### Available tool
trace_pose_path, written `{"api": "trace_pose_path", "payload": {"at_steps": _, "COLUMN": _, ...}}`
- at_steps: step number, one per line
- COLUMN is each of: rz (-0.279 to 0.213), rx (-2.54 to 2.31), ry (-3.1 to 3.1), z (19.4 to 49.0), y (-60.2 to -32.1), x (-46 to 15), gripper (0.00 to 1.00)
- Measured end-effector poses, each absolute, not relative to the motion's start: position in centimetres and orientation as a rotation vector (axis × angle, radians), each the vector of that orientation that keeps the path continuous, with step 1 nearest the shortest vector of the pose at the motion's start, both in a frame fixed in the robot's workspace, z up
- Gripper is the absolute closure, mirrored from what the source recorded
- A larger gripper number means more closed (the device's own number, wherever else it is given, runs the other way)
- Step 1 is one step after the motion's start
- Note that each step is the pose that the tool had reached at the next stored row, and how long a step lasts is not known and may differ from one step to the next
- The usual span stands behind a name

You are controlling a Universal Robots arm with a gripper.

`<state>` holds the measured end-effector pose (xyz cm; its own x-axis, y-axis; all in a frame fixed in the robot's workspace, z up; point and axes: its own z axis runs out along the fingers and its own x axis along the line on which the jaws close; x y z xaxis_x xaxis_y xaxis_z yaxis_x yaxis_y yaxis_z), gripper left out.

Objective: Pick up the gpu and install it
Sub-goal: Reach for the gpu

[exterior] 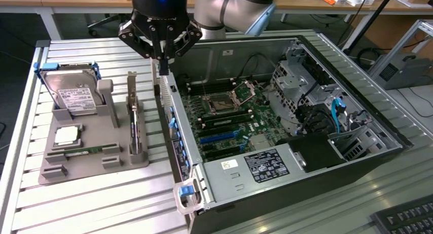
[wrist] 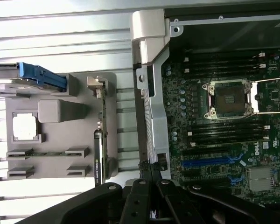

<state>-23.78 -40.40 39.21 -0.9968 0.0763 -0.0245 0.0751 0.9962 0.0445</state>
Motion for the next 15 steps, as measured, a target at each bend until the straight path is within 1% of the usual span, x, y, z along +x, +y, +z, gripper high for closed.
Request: {"api": "trace_pose_path", "payload": {"at_steps": 15, "rz": 0.068, "rx": 0.118, "ry": 3.112, "z": 39.19, "y": -40.43, "x": -24.43, "gripper": 0.89}}
